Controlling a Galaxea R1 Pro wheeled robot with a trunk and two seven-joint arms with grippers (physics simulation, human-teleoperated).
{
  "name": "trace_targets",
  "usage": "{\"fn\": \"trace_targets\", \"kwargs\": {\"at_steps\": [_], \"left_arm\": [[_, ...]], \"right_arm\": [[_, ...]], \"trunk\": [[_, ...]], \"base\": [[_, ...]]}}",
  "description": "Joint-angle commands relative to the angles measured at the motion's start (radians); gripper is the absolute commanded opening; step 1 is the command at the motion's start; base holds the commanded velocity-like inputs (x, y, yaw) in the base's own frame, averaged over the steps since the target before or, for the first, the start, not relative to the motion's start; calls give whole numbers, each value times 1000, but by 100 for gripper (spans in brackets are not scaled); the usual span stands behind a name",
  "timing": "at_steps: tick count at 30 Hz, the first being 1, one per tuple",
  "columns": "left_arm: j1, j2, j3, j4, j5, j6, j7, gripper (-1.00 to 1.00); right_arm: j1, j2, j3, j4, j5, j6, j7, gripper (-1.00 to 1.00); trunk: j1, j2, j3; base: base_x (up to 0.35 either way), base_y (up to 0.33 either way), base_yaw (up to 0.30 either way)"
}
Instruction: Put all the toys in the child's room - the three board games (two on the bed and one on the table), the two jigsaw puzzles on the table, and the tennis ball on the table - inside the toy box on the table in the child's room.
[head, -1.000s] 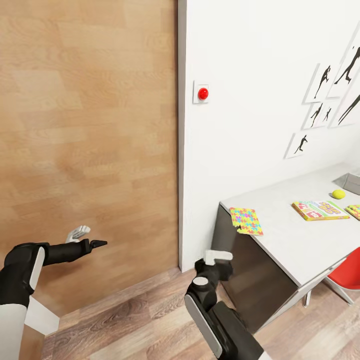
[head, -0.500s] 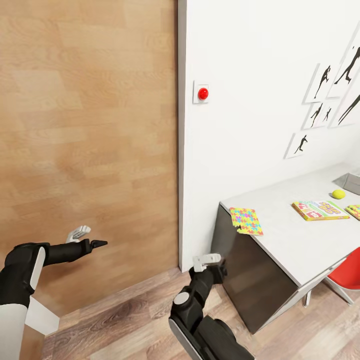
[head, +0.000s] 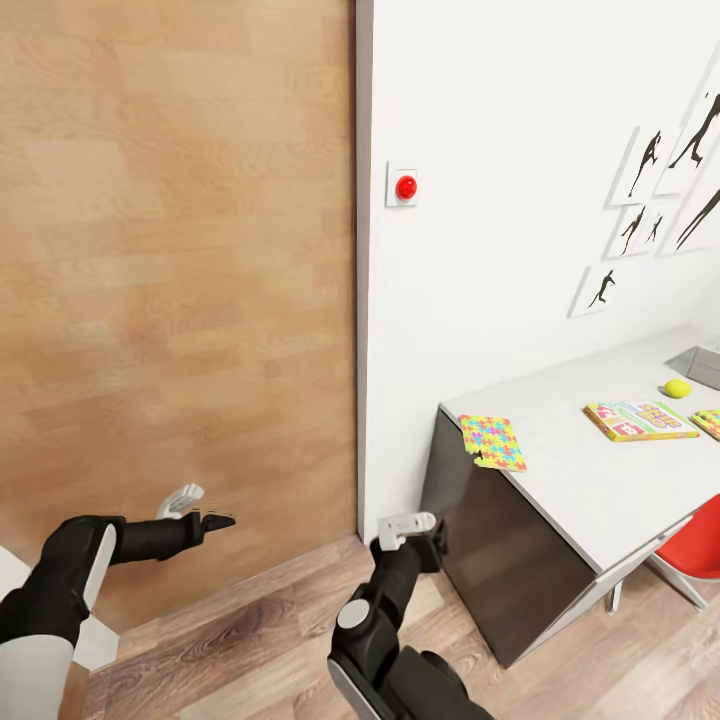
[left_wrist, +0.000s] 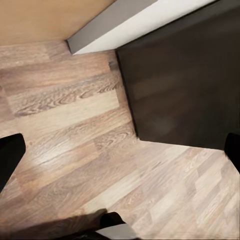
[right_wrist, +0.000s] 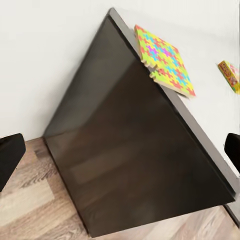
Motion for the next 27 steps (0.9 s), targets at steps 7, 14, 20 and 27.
{"fn": "trace_targets", "kwargs": {"at_steps": [7, 14, 20, 27], "left_arm": [[7, 2, -1, 25, 1, 8, -6, 100], [8, 5, 5, 26, 2, 9, -6, 100], [8, 9, 9, 26, 3, 9, -16, 100], [8, 15, 10, 26, -4, 9, -55, 100]], "right_arm": [[-3, 0, 41, -30, 18, -24, -14, 100], [-3, 0, 1, -70, -21, -63, 26, 100], [-3, 0, -32, -71, -54, -96, 59, 100], [-3, 0, -72, -31, -94, -136, 98, 100]], "trunk": [[0, -1, -1], [0, -1, -1], [0, -1, -1], [0, -1, -1]], "base": [[0, 0, 0], [0, 0, 0], [0, 0, 0], [0, 0, 0]]}}
